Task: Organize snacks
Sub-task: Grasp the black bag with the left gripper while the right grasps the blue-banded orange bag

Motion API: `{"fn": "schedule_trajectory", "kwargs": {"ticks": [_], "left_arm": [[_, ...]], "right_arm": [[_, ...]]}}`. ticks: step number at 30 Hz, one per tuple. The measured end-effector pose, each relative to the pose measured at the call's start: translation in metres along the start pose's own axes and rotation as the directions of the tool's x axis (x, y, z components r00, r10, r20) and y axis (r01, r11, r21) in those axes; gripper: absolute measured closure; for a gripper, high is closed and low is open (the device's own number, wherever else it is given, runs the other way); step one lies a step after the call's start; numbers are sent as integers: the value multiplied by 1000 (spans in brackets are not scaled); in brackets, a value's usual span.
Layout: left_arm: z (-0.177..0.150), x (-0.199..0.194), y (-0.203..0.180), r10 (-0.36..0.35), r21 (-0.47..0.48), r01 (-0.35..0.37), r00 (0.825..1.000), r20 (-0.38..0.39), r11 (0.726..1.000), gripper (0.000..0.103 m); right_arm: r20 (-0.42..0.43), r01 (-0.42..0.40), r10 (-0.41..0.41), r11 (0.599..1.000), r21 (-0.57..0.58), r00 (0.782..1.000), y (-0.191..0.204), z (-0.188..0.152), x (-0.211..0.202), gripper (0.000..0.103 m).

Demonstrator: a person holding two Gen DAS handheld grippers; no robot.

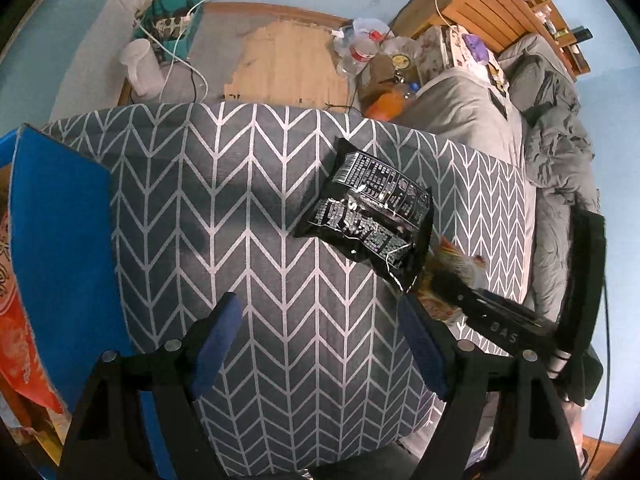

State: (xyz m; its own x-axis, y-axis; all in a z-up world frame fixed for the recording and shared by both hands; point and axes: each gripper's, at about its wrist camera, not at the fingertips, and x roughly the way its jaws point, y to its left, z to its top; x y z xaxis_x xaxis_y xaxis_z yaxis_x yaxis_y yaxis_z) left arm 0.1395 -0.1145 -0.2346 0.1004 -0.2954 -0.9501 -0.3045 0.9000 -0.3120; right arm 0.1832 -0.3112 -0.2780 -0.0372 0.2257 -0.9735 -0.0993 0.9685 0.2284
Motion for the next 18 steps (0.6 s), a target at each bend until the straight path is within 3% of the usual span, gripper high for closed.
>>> {"fn": "schedule_trajectory", "kwargs": {"ticks": [9,13,18], "left_arm": [[13,14,-1,20,-42,-19,1000,11,999,15],[17,20,1,32,-51,-32,999,6,998,15],[18,21,3,40,-65,-40,999,7,997,15]], "right_arm": [[24,40,-36,981,-192,999,2,34,-9,62],[16,83,-83,938,-336,996,22,45,-2,62],[-7,96,-110,899,-426,994,37,52,8,62]]}}
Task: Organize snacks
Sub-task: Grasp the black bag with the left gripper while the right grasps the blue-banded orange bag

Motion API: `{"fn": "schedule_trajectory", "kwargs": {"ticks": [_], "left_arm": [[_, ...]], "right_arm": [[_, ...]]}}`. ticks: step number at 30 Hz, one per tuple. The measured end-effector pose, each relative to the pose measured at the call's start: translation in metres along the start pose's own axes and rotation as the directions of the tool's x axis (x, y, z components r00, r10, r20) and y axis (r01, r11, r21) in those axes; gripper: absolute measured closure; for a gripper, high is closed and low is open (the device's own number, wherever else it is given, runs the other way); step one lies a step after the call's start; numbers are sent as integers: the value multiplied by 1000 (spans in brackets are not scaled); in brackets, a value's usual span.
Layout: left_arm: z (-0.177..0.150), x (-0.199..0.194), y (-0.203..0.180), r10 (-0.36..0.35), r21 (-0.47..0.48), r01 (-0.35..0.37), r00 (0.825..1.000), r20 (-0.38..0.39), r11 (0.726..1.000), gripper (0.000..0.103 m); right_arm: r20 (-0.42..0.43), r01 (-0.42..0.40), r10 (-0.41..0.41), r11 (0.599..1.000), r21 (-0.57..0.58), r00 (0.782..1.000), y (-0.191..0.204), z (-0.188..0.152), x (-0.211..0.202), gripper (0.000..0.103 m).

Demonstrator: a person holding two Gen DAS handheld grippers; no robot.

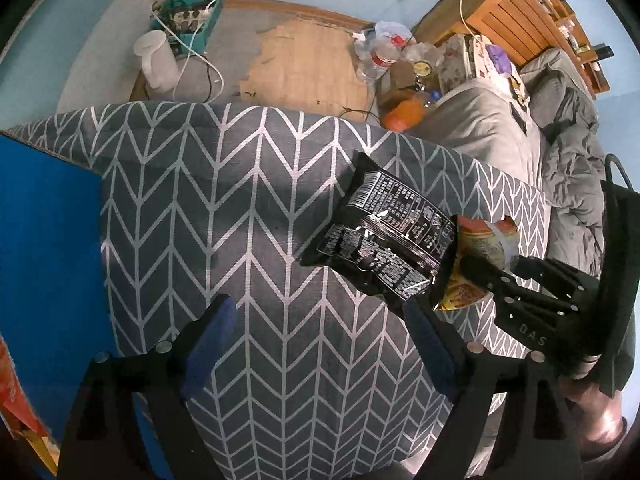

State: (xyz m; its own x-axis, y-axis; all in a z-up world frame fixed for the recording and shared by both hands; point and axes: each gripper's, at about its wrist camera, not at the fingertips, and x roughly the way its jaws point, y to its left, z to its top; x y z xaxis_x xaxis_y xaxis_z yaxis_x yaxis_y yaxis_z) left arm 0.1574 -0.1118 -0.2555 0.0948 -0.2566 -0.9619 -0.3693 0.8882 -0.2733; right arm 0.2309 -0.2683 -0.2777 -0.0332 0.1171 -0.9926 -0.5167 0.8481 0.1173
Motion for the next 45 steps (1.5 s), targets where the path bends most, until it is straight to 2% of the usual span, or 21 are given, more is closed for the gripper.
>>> {"fn": "schedule_trajectory", "kwargs": {"ticks": [5,12,17,24,30,35,37,39,43,45], "left_arm": [[0,-2,5,-14,-20,14,1000,4,1000,15],[0,-4,14,-18,-54,18,1000,4,998,15],[6,-1,10,-34,-76,34,999,-1,997,15],[15,13,-7,-20,-107,21,1000,4,994,13],[23,29,-16,30,-125,-29,1000,7,992,13],[27,52,-20,63,-125,-71,996,-60,990,13],[28,55,-23,72,-112,-78,995,-62,991,13],[28,56,-29,91,-66,-94,994,-59,993,14],[28,52,-37,113,6,-113,993,-44,994,35],[27,50,-37,107,25,-106,993,-42,994,38]], "right_arm": [[-41,-18,14,995,-96,999,25,1,3,62],[-82,-82,71,986,-148,994,46,-27,0,62],[-66,-81,77,995,-64,995,38,-43,-5,62],[-30,-110,112,991,77,993,2,-52,-12,62],[-21,-111,115,986,127,993,-9,-58,-15,62],[-16,-112,116,982,152,993,-15,-61,-16,62],[-13,-114,118,980,161,993,-16,-63,-17,62],[-8,-117,121,978,171,993,-16,-63,-19,62],[1,-121,123,976,182,992,-15,-64,-23,62],[5,-124,125,975,186,992,-13,-64,-25,62]]}}
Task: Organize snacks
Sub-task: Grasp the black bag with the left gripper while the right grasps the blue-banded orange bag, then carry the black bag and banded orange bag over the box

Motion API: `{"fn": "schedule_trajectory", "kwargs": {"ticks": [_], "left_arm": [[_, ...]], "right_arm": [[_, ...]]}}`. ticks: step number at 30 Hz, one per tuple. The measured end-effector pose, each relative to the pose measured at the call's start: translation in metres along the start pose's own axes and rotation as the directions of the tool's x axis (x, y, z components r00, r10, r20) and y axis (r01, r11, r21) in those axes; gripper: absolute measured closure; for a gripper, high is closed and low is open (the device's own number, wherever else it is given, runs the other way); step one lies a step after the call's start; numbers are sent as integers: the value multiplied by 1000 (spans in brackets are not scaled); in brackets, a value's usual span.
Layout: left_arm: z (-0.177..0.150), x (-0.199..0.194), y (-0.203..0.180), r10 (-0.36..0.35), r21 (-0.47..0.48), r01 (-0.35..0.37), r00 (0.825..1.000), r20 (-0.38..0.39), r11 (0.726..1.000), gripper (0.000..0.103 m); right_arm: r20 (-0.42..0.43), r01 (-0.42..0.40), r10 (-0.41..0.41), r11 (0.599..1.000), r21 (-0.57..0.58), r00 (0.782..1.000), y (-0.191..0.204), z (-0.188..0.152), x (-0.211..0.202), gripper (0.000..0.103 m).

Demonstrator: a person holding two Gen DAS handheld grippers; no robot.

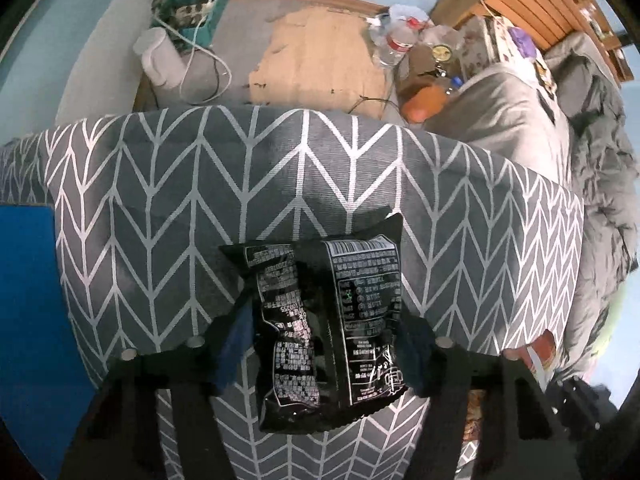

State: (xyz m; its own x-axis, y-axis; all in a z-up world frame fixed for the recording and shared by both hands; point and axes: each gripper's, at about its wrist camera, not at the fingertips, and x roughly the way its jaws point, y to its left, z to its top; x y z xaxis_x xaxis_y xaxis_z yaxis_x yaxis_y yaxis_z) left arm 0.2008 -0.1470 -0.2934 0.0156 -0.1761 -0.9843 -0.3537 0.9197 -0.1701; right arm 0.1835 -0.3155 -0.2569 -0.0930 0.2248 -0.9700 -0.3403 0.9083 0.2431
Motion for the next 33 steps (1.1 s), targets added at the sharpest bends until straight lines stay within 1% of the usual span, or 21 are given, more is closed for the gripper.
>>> {"fn": "schedule_trajectory", "kwargs": {"ticks": [3,6,12,15,22,25,29,33], "left_arm": [[-3,-3,4,15,36,-15,1000,-5,999,38],[-8,-7,9,-10,27,11,1000,-14,1000,38],[-24,-31,21,-32,31,32,999,10,999,38],[-33,-50,29,-48,28,47,998,27,999,38],[-48,-96,38,-71,72,64,991,112,995,38],[-55,-122,46,-79,82,66,982,169,994,38],[-65,-149,59,-83,84,66,971,224,994,38],[-76,-171,74,-75,78,56,960,270,995,38]], "right_arm": [[5,2,-2,1000,0,1000,2,0,-5,62],[6,8,-8,1000,2,1000,6,-1,-9,62],[30,14,-13,1000,-11,999,20,-2,-24,62],[50,26,-24,999,-32,998,30,-1,-37,62],[102,24,-15,996,-82,995,62,2,-68,62],[122,23,-11,995,-101,992,76,1,-81,62],[148,15,4,991,-134,989,96,2,-96,62],[158,2,25,985,-170,987,119,2,-103,62]]}}
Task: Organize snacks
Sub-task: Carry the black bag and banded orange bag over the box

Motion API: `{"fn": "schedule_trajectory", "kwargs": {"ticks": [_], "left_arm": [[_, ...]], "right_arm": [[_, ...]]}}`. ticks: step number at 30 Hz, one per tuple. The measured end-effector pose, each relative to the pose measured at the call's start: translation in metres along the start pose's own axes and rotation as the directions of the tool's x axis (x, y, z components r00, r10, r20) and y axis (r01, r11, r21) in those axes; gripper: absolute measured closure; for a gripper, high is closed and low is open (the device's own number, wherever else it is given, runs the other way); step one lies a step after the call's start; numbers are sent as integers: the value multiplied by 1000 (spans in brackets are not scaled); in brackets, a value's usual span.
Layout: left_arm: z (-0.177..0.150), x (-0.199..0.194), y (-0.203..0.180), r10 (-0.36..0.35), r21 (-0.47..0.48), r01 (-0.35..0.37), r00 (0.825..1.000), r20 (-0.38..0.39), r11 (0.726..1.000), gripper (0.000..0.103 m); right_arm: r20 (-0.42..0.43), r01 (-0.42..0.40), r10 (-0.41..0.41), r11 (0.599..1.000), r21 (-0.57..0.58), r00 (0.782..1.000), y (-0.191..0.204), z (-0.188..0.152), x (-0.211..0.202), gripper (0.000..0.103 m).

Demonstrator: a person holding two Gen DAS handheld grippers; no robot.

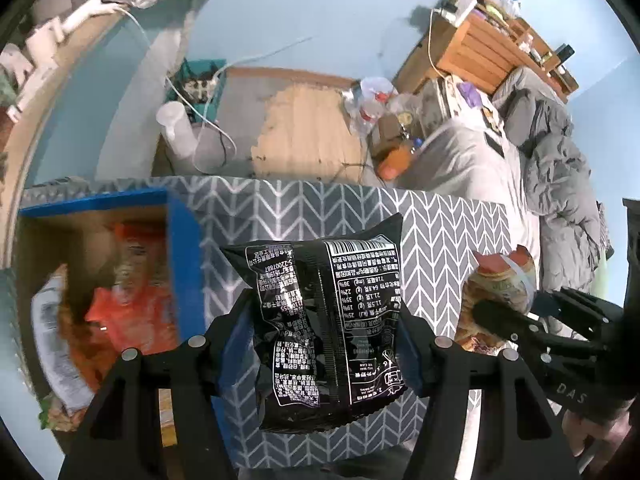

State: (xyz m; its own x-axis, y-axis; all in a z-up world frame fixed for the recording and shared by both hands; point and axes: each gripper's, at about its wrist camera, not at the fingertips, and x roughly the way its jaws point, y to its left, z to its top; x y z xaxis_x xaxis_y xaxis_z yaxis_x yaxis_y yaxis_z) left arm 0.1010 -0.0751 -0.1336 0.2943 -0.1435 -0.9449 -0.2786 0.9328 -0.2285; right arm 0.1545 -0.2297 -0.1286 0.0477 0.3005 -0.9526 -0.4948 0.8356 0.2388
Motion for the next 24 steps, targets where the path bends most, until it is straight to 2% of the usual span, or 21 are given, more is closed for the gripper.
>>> {"fn": "schedule_trajectory", "kwargs": {"ticks": [11,24], "left_arm": [[-27,-45,55,43,-72,-38,997,62,997,38],[-45,-69,148,62,-210,-50,997,53,976,38]], "right_arm": [[5,-61,62,992,-113,998,73,13,1,62],[-23,-128,126,973,-190,992,145,32,23,62]]}}
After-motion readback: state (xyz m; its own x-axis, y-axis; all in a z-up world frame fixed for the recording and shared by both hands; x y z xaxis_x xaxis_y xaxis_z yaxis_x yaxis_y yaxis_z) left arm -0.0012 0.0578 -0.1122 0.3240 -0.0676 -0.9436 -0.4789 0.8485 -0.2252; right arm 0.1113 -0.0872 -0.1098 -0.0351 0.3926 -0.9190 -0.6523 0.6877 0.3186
